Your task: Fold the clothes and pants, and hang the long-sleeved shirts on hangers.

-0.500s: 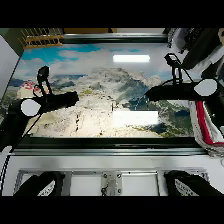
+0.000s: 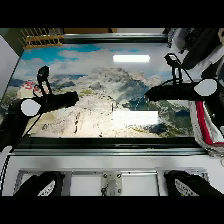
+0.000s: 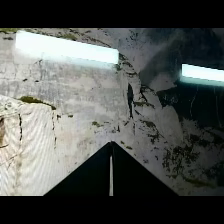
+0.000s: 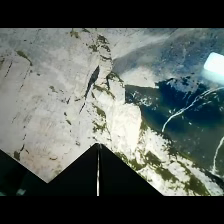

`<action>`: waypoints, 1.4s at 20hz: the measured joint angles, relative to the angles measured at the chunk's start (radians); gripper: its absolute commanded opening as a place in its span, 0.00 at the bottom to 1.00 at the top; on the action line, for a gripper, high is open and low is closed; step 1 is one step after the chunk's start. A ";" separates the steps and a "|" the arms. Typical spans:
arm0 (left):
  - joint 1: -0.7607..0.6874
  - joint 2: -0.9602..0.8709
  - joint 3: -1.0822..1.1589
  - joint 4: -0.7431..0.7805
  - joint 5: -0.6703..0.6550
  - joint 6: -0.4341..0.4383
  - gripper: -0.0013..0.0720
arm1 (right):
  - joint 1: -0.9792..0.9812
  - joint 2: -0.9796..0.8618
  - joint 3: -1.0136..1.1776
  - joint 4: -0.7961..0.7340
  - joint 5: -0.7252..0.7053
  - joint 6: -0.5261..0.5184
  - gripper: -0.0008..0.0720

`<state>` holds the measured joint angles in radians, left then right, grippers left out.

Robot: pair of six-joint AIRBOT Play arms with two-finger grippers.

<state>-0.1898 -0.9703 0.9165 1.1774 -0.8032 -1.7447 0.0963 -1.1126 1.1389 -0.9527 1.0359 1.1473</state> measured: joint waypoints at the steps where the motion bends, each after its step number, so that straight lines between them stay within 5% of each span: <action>1: 0.000 0.000 0.000 0.000 0.000 0.000 0.03 | 0.000 0.000 0.000 0.000 0.000 0.000 0.03; 2: 0.000 0.000 0.000 0.000 0.000 0.000 0.15 | 0.000 0.000 0.000 0.000 0.000 0.000 0.03; 3: 0.002 0.000 0.000 0.003 0.001 0.004 0.72 | 0.000 0.000 0.000 0.000 0.000 0.000 0.03; 4: 0.008 0.000 0.002 0.016 0.004 0.018 0.99 | 0.000 0.000 0.000 0.000 0.000 0.000 0.03; 8: 0.120 -0.002 0.049 0.150 -0.009 0.064 0.96 | 0.000 0.000 0.000 0.000 0.000 0.000 0.03; 17: 0.632 -0.240 0.162 0.369 -0.021 0.118 0.96 | 0.000 0.000 0.000 0.000 0.000 0.000 0.03; 27: 0.719 -0.538 0.219 0.305 0.100 0.244 0.96 | 0.000 0.000 0.000 0.000 0.000 0.000 0.03; 28: 0.716 -0.556 0.230 0.299 0.100 0.246 0.87 | 0.000 0.000 0.000 0.000 0.000 0.000 0.03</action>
<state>0.5266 -1.5261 1.1465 1.4765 -0.7029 -1.4990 0.0963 -1.1126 1.1389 -0.9527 1.0363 1.1473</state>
